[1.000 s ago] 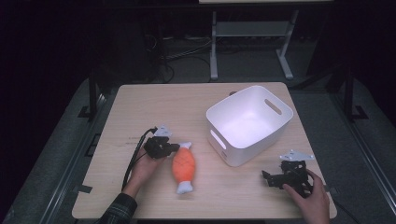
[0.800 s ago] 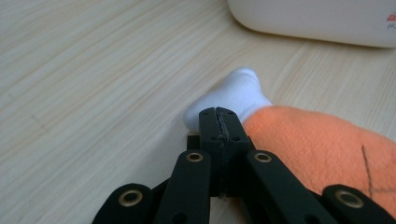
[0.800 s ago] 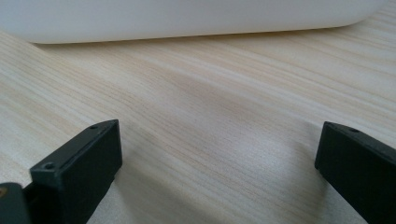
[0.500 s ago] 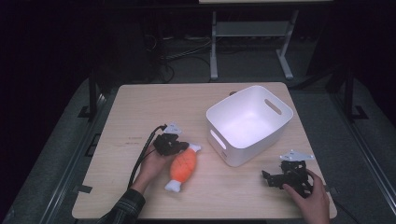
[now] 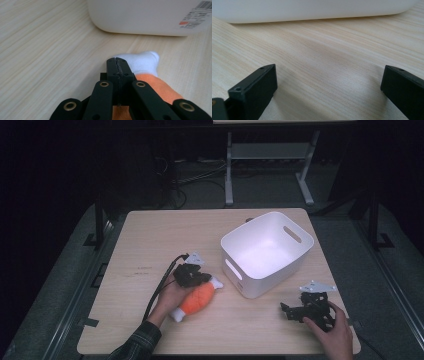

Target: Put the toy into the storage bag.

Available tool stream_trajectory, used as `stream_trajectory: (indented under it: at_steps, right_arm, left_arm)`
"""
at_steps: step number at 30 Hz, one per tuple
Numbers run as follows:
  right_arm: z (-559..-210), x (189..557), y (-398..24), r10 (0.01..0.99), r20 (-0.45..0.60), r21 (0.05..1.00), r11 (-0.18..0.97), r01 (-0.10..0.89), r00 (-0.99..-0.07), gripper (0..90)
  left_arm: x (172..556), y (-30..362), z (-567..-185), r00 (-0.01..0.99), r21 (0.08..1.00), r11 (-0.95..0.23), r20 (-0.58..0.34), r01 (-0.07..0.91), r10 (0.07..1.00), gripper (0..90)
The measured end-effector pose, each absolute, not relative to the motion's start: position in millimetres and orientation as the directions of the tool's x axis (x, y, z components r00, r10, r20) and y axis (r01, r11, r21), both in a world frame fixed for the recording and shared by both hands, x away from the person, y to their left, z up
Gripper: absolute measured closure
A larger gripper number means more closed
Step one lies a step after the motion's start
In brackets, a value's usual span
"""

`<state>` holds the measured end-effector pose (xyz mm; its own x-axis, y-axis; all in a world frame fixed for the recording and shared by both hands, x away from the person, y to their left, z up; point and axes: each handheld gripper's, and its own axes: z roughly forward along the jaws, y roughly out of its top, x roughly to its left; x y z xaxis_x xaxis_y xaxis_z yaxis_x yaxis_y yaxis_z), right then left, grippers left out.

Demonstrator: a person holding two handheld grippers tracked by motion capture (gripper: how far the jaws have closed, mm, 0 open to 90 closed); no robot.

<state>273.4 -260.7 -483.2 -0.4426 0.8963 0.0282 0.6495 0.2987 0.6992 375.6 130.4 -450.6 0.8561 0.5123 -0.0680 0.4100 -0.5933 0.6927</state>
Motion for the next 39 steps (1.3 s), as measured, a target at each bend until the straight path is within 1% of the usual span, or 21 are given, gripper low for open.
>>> stream_trajectory:
  at_steps: [12, 16, 17, 18, 23, 24, 27, 28, 30, 31, 38, 39]
  right_arm:
    - [-483, 273, -261, 0.896, 0.028, 0.699, 0.299, 0.649, -0.442, 0.1]
    - [-483, 273, -261, 0.896, 0.028, 0.699, 0.299, 0.649, -0.443, 0.1]
    - [-483, 273, -261, 0.896, 0.028, 0.699, 0.299, 0.649, -0.443, 0.2]
    - [-483, 273, -261, 0.896, 0.028, 0.699, 0.299, 0.649, -0.443, 0.2]
    - [-483, 273, -261, 0.896, 0.028, 0.699, 0.299, 0.649, -0.443, 0.2]
    - [-483, 273, -261, 0.896, 0.028, 0.699, 0.299, 0.649, -0.443, 0.2]
    - [-483, 273, -261, 0.896, 0.028, 0.699, 0.299, 0.649, -0.443, 0.2]
    - [-483, 273, -261, 0.896, 0.028, 0.699, 0.299, 0.649, -0.442, 0.2]
    - [-483, 273, -261, 0.896, 0.028, 0.699, 0.299, 0.649, -0.443, 0.2]
    - [-483, 273, -261, 0.896, 0.028, 0.699, 0.299, 0.649, -0.443, 0.2]
    - [-483, 273, -261, 0.896, 0.029, 0.699, 0.299, 0.649, -0.443, 0.1]
    - [-483, 273, -261, 0.896, 0.029, 0.699, 0.299, 0.649, -0.443, 0.2]
  left_arm:
    - [370, 124, -445, 0.871, 0.696, -0.598, -0.079, 0.396, 0.485, 89.6]
    - [370, 130, -439, 0.862, 0.698, -0.584, -0.095, 0.414, 0.498, 86.1]
    - [370, 133, -437, 0.862, 0.700, -0.583, -0.094, 0.413, 0.498, 84.3]
    - [370, 134, -436, 0.856, 0.704, -0.571, -0.104, 0.423, 0.506, 79.7]
    - [369, 145, -424, 0.845, 0.699, -0.562, -0.114, 0.443, 0.523, 63.0]
    - [368, 148, -421, 0.842, 0.700, -0.557, -0.119, 0.447, 0.526, 63.0]
    - [367, 153, -415, 0.840, 0.697, -0.555, -0.125, 0.453, 0.528, 54.4]
    - [366, 155, -413, 0.839, 0.696, -0.553, -0.133, 0.459, 0.528, 50.0]
    - [365, 156, -412, 0.838, 0.697, -0.551, -0.134, 0.459, 0.529, 46.4]
    - [365, 157, -412, 0.837, 0.694, -0.551, -0.139, 0.463, 0.529, 46.4]
    - [359, 157, -411, 0.849, 0.674, -0.578, -0.143, 0.460, 0.508, 28.6]
    - [358, 157, -410, 0.853, 0.667, -0.587, -0.145, 0.458, 0.501, 28.6]
